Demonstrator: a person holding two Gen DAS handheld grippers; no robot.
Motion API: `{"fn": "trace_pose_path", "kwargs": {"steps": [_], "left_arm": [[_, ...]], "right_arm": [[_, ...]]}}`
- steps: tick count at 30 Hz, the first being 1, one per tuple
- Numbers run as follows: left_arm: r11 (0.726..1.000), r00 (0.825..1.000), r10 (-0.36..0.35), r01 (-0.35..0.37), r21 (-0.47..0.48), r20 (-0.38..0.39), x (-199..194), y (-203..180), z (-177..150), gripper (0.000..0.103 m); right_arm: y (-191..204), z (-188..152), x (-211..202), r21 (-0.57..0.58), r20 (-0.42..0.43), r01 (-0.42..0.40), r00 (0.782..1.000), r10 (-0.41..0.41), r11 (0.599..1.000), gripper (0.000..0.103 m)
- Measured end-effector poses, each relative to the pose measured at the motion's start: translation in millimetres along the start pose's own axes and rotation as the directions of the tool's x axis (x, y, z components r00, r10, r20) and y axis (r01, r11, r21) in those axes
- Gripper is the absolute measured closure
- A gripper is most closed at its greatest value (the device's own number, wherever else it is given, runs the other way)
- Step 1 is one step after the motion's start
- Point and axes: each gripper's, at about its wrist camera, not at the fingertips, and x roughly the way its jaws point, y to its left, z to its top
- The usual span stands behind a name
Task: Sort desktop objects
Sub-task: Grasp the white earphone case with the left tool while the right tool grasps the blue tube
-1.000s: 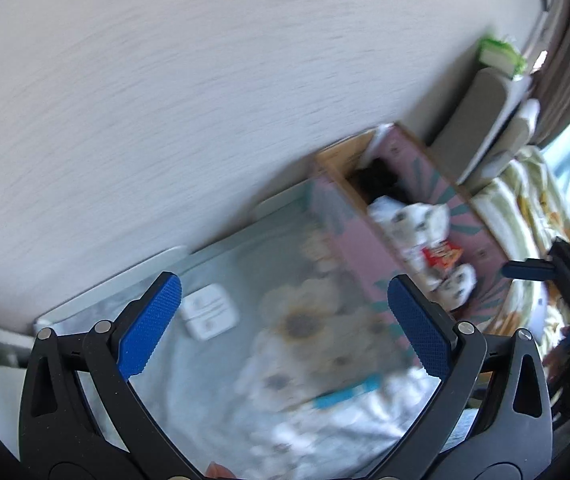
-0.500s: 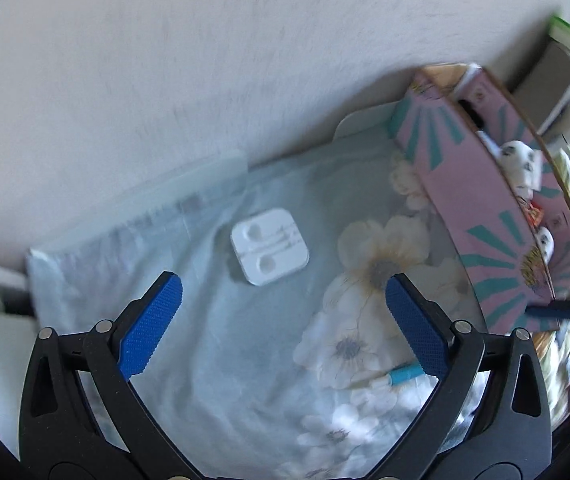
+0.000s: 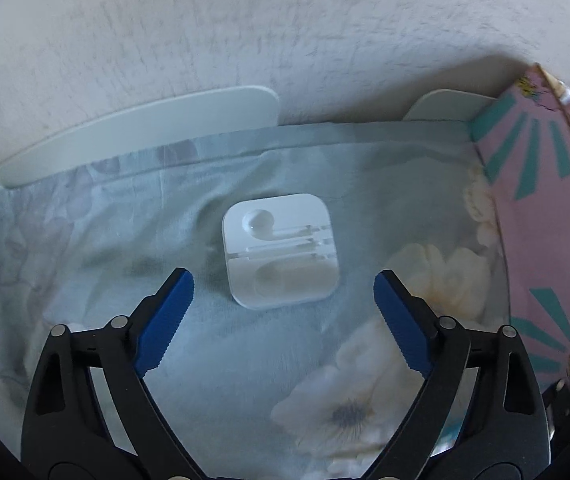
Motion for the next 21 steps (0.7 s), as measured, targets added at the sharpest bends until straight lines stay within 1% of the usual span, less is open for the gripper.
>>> {"fn": "trace_pose_path", "kwargs": {"steps": [1, 6, 8, 10, 11, 14, 15, 16, 17, 18, 21], "left_arm": [[1.000, 1.000, 0.007, -0.007, -0.012, 0.001, 2.8, 1.1, 0.1, 0.012], [0.998, 1.000, 0.022, -0.022, -0.059, -0.001, 10.2, 8.1, 1.1, 0.013], [0.997, 0.999, 0.038, -0.037, -0.063, 0.006, 11.1, 9.3, 1.5, 0.015], [0.997, 0.999, 0.045, -0.044, -0.059, 0.011, 11.6, 7.7, 1.0, 0.017], [0.997, 0.999, 0.051, -0.050, -0.054, 0.017, 11.1, 6.9, 1.0, 0.018], [0.997, 0.998, 0.062, -0.061, -0.056, 0.030, 8.4, 7.0, 1.2, 0.031], [0.996, 0.997, 0.063, -0.061, -0.063, 0.037, 6.3, 8.3, 1.5, 0.042], [0.996, 0.997, 0.063, -0.060, -0.068, 0.040, 5.0, 9.4, 1.8, 0.045], [0.996, 0.998, 0.058, -0.055, -0.073, 0.036, 4.7, 11.1, 2.2, 0.046], [0.996, 0.998, 0.060, -0.057, -0.070, 0.034, 4.4, 11.6, 2.3, 0.046], [0.996, 0.997, 0.060, -0.057, -0.071, 0.039, 2.4, 13.5, 0.5, 0.046]], "right_arm": [[-0.7, 0.0, 3.3, -0.004, -0.005, -0.006, 1.000, 0.006, 1.000, 0.026], [-1.4, -0.6, 16.2, -0.041, -0.023, -0.039, 0.999, 0.038, 0.998, 0.043], [0.2, -0.8, 19.0, -0.060, -0.027, -0.040, 0.999, 0.039, 0.997, 0.049], [2.7, -0.9, 23.5, -0.083, -0.042, -0.034, 0.999, 0.031, 0.996, 0.058], [4.9, -0.9, 26.4, -0.098, -0.052, -0.028, 0.998, 0.023, 0.995, 0.060], [11.6, 0.6, 26.9, -0.137, -0.047, -0.014, 0.999, 0.008, 0.991, 0.065], [13.4, 1.5, 27.1, -0.148, -0.047, -0.007, 0.999, 0.000, 0.989, 0.068], [14.9, 2.3, 27.4, -0.158, -0.047, 0.000, 0.999, -0.008, 0.987, 0.070], [15.9, 3.0, 27.6, -0.165, -0.047, 0.005, 0.999, -0.013, 0.986, 0.072], [16.6, 4.1, 27.5, -0.168, -0.044, 0.009, 0.999, -0.017, 0.986, 0.077], [14.1, 7.0, 27.6, -0.159, -0.041, 0.010, 0.999, -0.016, 0.987, 0.085]]}}
